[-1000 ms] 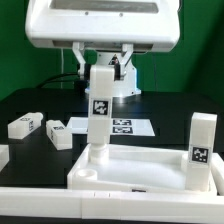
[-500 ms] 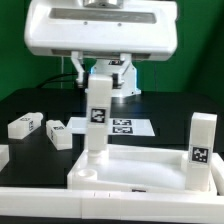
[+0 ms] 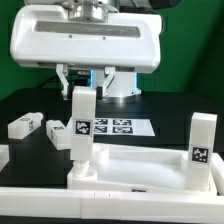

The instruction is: Assemble desk

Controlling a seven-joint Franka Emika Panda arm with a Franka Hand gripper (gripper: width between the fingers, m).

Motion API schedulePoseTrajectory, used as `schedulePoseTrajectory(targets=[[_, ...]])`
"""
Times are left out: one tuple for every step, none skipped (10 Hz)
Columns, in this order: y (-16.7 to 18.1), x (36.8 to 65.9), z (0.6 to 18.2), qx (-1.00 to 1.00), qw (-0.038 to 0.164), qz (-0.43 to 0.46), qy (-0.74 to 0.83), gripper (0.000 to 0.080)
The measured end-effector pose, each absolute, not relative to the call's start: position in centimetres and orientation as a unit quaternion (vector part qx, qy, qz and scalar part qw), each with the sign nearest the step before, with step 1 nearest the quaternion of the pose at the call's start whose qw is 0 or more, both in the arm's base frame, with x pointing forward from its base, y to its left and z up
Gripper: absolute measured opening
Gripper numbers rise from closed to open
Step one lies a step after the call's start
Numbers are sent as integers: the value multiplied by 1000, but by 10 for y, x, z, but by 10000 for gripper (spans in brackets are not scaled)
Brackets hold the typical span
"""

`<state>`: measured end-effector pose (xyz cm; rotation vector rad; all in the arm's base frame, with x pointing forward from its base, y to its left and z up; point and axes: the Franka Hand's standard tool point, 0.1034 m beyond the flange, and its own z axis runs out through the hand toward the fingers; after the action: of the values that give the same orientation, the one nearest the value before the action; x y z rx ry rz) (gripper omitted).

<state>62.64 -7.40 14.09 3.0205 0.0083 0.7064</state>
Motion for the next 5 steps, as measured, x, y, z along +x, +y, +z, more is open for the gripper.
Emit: schedulePoseTrajectory(targets=[[-71, 626, 140, 974, 19, 227, 3, 290], [-70, 626, 140, 974, 18, 227, 4, 290], [-69, 626, 140, 974, 18, 226, 5, 290], [-70, 626, 139, 974, 19, 226, 5, 290], [-71, 626, 139, 974, 19, 226, 4, 290]])
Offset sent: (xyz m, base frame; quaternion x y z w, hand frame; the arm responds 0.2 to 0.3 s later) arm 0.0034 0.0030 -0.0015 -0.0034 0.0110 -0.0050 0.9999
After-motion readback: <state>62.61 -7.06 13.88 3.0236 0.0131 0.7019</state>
